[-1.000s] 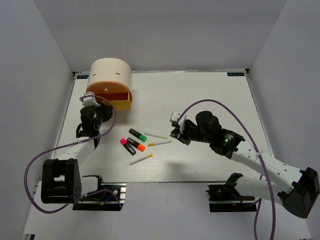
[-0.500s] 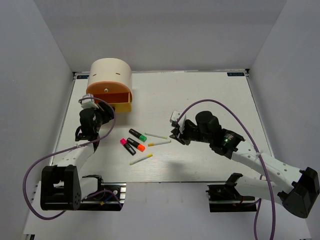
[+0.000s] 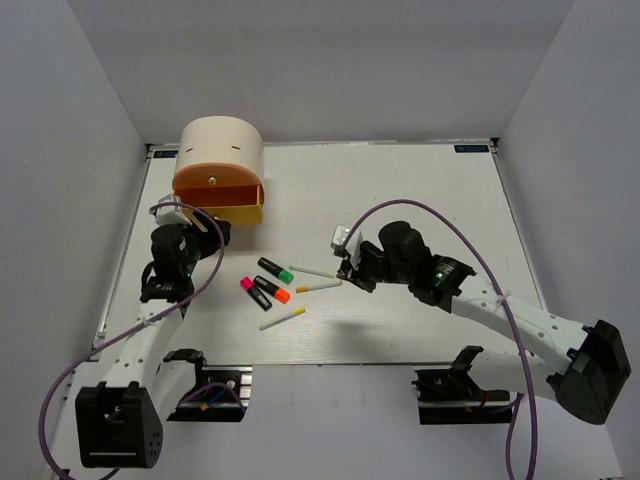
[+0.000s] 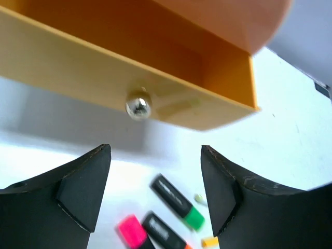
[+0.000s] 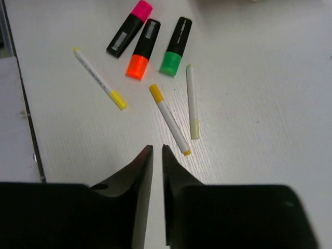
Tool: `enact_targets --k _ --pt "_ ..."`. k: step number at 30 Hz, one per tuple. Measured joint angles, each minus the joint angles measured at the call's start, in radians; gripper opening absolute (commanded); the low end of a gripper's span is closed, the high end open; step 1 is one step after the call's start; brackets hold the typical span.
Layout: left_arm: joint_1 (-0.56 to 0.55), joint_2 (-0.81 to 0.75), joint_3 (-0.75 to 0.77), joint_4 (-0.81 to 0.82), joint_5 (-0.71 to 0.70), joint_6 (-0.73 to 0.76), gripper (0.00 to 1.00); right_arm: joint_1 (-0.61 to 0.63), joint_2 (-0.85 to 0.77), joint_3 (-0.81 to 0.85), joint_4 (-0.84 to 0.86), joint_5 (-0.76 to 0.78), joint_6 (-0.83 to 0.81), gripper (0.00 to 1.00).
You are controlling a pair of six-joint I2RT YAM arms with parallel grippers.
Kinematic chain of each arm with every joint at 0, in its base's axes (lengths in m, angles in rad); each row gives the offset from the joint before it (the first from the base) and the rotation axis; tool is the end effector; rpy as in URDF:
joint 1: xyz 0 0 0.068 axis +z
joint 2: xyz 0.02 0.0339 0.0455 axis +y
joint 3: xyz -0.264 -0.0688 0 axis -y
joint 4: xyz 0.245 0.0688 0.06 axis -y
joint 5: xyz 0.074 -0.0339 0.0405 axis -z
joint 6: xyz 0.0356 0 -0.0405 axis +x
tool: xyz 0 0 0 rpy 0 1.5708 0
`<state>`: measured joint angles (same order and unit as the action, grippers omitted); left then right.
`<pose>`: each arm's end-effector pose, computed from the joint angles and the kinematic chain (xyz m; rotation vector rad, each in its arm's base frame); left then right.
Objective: Sort the stationery into containers
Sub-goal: Pick up the stationery from the center of the board.
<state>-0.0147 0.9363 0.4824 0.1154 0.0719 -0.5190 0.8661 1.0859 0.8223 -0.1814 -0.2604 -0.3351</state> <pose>0.2132 -0.0057 0.2363 -0.4341 1.8823 -0.4276 0.1530 0.1941 0.2945 -1.2946 1.5910 0.5968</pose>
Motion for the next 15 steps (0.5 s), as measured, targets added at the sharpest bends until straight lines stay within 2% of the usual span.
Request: enact_targets --k 2,4,5,6,9,11,15 --pt "-0.001 -0.051 0.016 -0.085 0.018 -0.008 0.8 0.002 0.037 0.005 -0.005 -0.011 -0.009 0.09" --pt "-0.001 -0.106 0.047 -0.174 0.03 -0.007 0.8 0.006 0.078 0.012 -0.013 -0.023 -0.014 0.09" --pt "-0.001 -0.135 0.063 -0.215 0.034 -0.002 0.8 0.01 0.1 0.019 -0.02 -0.029 -0.015 0.11" --pt "-0.001 -0.173 0.079 -0.257 0.04 0.005 0.8 0.013 0.122 0.027 -0.027 -0.033 -0.017 0.22" --pt "-0.001 -0.291 0.117 -0.356 0.047 0.046 0.82 0.031 0.229 0.083 -0.048 -0.047 -0.027 0.37" --pt "-0.001 -0.363 0.13 -0.407 0.047 0.082 0.85 0.045 0.322 0.145 -0.056 -0.057 -0.037 0.4" --pt "-0.002 -0.512 0.13 -0.487 0.045 0.129 0.86 0.078 0.528 0.298 -0.05 -0.062 -0.027 0.44"
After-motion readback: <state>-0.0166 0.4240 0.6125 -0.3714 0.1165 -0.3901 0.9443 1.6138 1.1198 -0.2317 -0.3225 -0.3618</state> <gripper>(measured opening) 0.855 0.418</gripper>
